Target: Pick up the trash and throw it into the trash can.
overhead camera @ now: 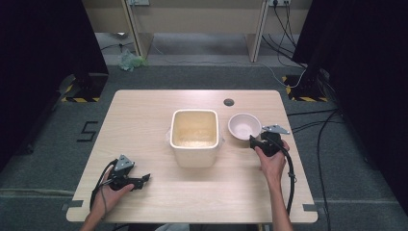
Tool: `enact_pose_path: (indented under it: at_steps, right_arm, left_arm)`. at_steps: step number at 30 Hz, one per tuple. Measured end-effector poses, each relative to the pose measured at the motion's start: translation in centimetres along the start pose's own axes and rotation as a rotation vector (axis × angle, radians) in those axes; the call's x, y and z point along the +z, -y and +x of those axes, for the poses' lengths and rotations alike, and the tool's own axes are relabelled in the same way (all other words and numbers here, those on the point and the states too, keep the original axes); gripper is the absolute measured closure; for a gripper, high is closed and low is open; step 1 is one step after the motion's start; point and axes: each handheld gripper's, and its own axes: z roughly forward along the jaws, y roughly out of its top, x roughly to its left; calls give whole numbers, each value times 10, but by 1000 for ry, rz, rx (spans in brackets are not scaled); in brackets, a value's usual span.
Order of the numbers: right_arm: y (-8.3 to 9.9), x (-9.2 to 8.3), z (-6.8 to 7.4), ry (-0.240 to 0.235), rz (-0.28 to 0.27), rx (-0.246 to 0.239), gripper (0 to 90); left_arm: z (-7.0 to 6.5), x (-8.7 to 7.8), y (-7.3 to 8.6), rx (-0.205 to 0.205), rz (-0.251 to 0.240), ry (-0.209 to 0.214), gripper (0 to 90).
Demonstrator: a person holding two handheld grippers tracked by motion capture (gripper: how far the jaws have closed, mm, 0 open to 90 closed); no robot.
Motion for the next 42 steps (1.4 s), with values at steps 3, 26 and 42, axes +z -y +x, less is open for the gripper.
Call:
enact_pose_path:
  at_steps: [3,26,42]
  right_arm:
    - [-1,15,-4,2,-17,47,437]
    - [7,36,-13,-34,-1,101,721]
    - [4,16,-14,-85,-5,77,794]
  left_arm:
    - [0,0,0,0,0,0,141]
    - [0,0,0,0,0,0,142]
    - [0,0,0,0,0,0,142]
